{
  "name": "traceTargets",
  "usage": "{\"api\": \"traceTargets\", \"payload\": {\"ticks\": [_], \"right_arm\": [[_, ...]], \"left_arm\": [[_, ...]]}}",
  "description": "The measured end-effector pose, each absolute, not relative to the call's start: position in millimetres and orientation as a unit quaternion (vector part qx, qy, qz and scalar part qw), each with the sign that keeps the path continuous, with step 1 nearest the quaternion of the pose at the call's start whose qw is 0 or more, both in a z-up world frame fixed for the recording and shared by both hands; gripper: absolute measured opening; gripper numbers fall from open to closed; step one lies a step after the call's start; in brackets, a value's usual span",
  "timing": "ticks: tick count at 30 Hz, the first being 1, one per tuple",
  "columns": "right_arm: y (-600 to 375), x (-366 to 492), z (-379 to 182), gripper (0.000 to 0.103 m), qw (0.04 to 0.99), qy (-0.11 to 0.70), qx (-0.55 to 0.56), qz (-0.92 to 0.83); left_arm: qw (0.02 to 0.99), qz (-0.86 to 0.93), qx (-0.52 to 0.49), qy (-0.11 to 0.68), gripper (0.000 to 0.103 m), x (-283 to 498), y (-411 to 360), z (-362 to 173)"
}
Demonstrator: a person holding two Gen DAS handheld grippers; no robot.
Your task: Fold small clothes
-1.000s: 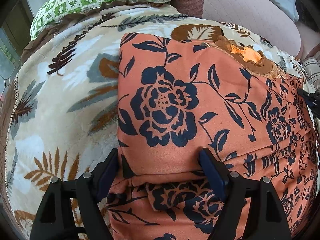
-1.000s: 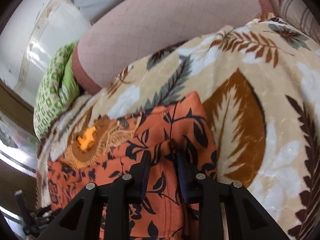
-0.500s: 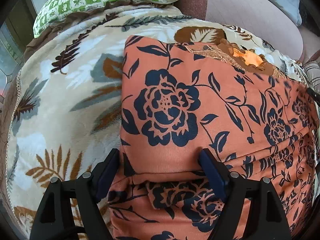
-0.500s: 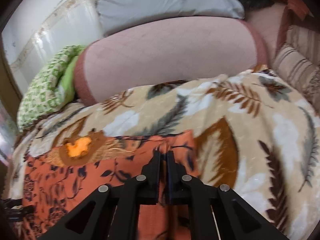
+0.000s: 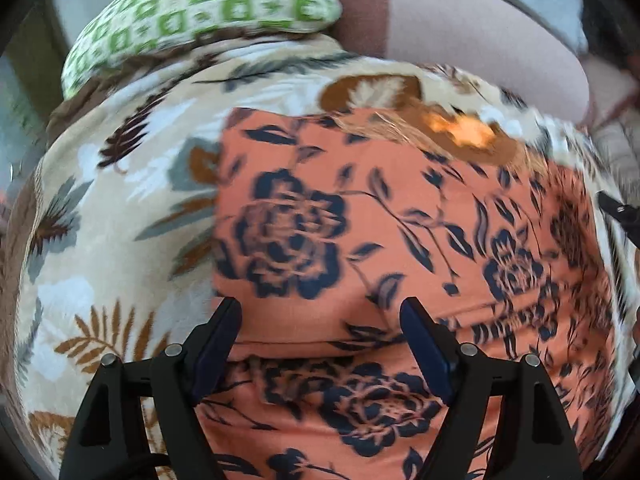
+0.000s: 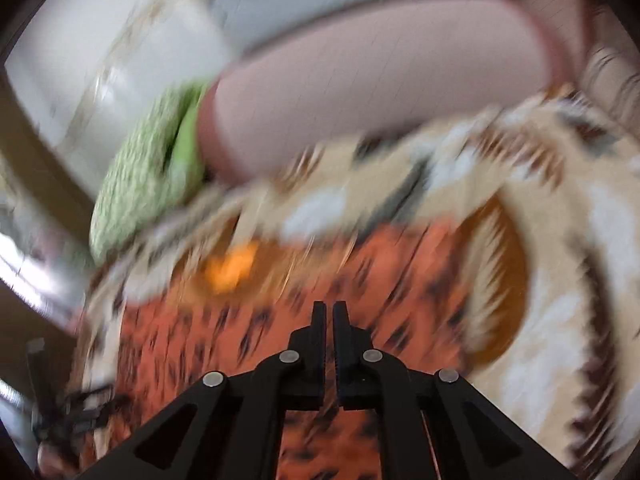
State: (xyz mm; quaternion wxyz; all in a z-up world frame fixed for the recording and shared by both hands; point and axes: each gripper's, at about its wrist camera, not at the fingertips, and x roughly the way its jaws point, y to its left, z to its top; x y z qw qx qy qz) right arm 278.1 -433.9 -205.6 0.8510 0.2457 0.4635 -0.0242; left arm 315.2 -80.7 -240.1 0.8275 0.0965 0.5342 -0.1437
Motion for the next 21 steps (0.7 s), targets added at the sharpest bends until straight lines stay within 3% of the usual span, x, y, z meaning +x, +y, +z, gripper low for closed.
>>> {"api": "traceTargets", "payload": {"ticks": [3,7,16,19,21], "right_arm": [[-410.4,277.8,-247.8,0.006,0.802,0.559,0.210,-0.032],[-408.7,254.4,-222.3,0.006,0.808,0.541,0.228,-0.044],[-361.2,144.2,-100.1,0.006,0.926,0.337,0.165,-0.039],[-346.5,104.1,-84.0,0.006,0.937,0.308,0.162,-0.029],[-342.8,80.7,-79.8,0.006,0.937,0.304,0.169,-0.025]], "left_arm": [[0.819,-0.125,0.157,0.537,0.082,307.6,-97.6,-258.2],[0.837,-0.131,0.140,0.512,0.082,288.9,-100.3,-228.9],[0.916,-0.141,0.084,0.366,0.083,190.1,-107.8,-121.9],[0.932,-0.132,0.076,0.330,0.096,148.3,-97.7,-101.3],[0.940,-0.118,0.068,0.313,0.097,117.2,-87.4,-91.9]]}}
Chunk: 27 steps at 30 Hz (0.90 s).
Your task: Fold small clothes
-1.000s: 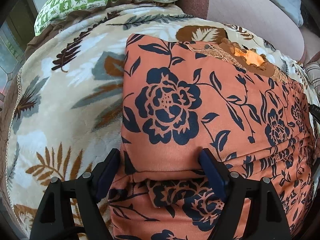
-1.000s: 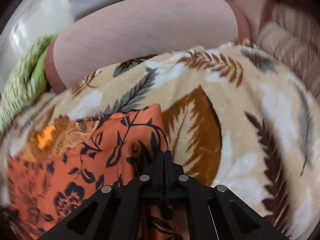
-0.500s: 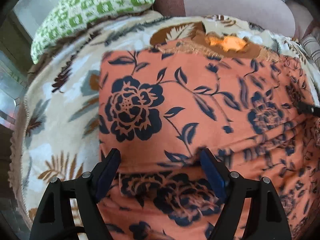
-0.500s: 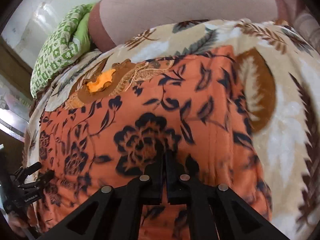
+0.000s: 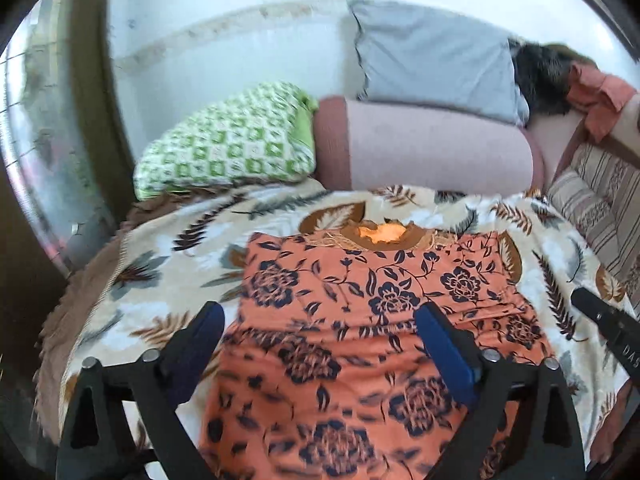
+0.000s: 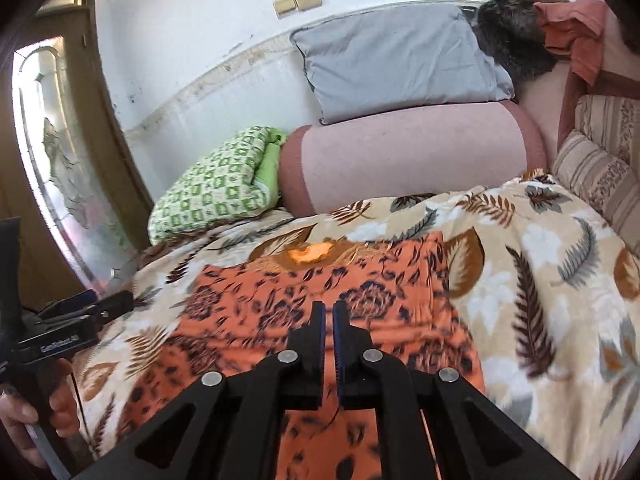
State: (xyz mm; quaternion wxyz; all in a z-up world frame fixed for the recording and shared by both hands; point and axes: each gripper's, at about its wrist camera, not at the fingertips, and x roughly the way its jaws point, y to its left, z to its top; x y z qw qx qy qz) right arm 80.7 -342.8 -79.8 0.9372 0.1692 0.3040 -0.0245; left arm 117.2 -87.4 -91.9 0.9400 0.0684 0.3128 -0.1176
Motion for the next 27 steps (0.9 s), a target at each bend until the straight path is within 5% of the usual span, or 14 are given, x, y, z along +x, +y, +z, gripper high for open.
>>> {"api": "traceTargets", "payload": {"ticks": [14,15,16,18,21,27], "right_arm": [[-308.5,-9.9,-42.5,0.009,0.953,0.253,0.168,0.008],[-307.4,-13.5,-40.9,0.023,0.953,0.255,0.167,0.006],[-307.0,-16.0,-40.4,0.061,0.952,0.257,0.166,0.004],[-309.6,-25.0,-40.0,0.098,0.952,0.247,0.181,0.004],[-316.6,-39.5,-37.5,0.098,0.954,0.223,0.199,-0.004],[-339.2,-36.9,-42.5,0.098,0.935,0.300,0.185,-0.042]], "left_arm": [[0.962,-0.052,0.059,0.261,0.097,26.7,-39.1,-34.0],[0.962,-0.050,0.058,0.262,0.097,24.9,-36.7,-34.4],[0.962,-0.048,0.057,0.263,0.097,23.0,-35.1,-35.1],[0.962,-0.042,0.058,0.265,0.097,18.4,-30.1,-37.9],[0.960,-0.033,0.062,0.271,0.097,16.0,-24.5,-45.1],[0.943,-0.044,0.051,0.326,0.097,22.2,-10.8,-77.1]]}}
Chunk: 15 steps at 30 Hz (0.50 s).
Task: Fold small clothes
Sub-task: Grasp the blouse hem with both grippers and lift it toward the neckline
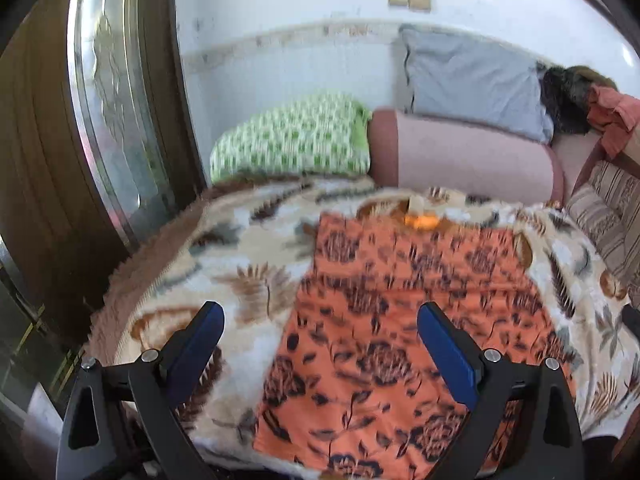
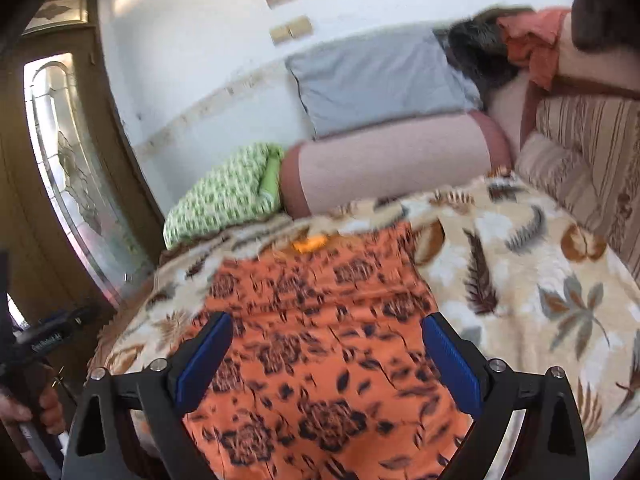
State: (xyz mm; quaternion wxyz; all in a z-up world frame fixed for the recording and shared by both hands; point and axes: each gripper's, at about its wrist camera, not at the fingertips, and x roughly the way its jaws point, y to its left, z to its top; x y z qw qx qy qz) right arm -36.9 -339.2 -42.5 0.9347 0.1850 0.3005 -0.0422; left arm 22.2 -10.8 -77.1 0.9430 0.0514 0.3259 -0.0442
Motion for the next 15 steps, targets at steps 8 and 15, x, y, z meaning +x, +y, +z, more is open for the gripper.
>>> {"api": "traceTargets", "payload": {"ticks": [8,15], "right_arm": [[-419.4,-62.1,-106.5,0.096,0.847,0.432,0.306,-0.041],[-453.2,-84.7,-157.1,0.070,0.791,0.471,0.390,-0.030]], "left_arm": [[0.885,-0.027,0.041,0.463,0.097,37.1,28.0,-179.1],[0.849,-0.042,0.017,0.526,0.097,36.1,53.3,-222.1]]}}
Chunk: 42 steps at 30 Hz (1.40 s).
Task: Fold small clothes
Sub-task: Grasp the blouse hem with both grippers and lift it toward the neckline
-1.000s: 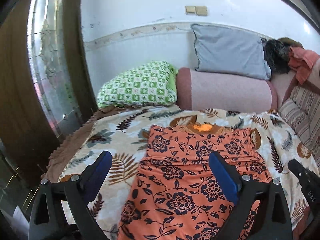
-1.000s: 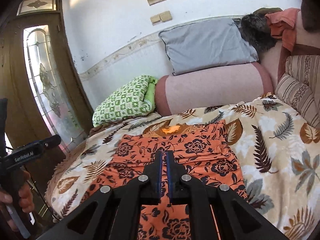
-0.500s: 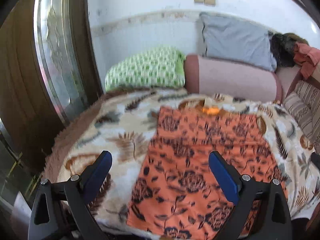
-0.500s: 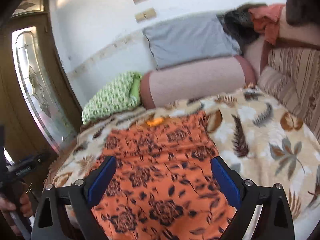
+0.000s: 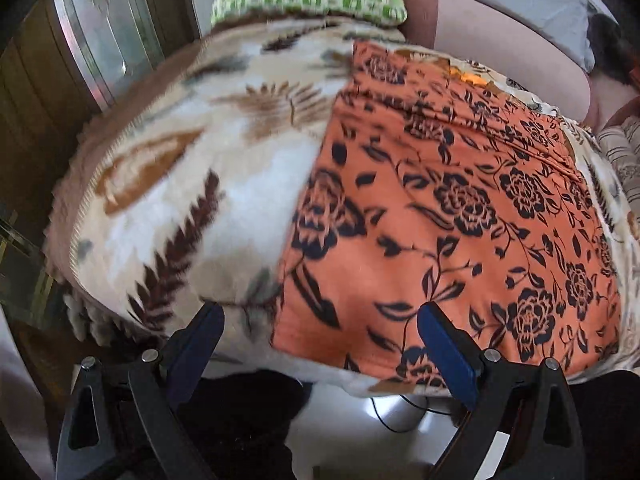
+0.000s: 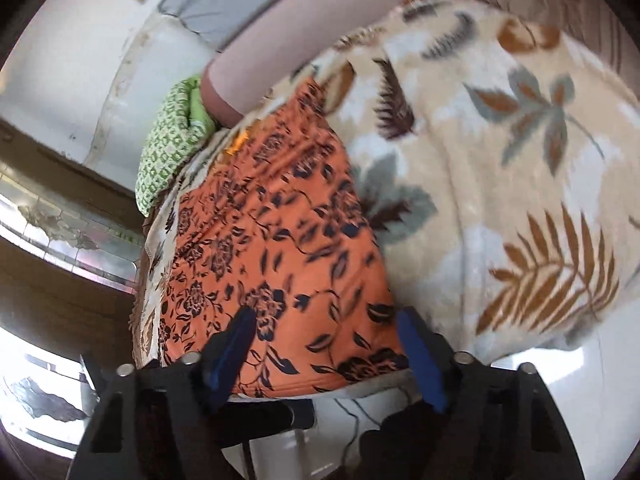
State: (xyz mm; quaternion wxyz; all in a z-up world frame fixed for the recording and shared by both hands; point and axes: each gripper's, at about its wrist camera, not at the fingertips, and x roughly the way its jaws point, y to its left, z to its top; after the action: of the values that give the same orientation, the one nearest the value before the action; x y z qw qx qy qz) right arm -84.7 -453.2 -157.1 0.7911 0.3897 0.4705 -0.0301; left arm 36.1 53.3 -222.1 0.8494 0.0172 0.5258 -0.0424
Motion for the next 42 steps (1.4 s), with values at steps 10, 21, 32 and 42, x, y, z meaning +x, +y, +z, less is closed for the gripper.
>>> {"api": "traceTargets", "payload": {"ticks": [10,21,32,42], "right_arm": [[-462.1,-75.2,-180.6,0.067,0.756,0.487,0.437,-0.017],[-454.9,-66.5,-178.1,0.067,0.749,0.498,0.436,0.004],[-443.5,-59.0,-172.3,0.067,0.752,0.504,0.425,0.019],[-439.1,-54.7,-170.6,0.067,0.753,0.505,0.422,0.022]], "left_arm": [[0.818,-0.063,-0.062,0.568,0.055,55.3,89.2,-228.7],[0.784,-0.137,-0.069,0.601,0.043,65.0,67.3,-246.6],[0.799,-0.105,-0.078,0.586,0.030,60.8,84.6,-239.4],[0.777,-0.103,-0.105,0.613,0.048,66.8,89.8,-270.7]]}}
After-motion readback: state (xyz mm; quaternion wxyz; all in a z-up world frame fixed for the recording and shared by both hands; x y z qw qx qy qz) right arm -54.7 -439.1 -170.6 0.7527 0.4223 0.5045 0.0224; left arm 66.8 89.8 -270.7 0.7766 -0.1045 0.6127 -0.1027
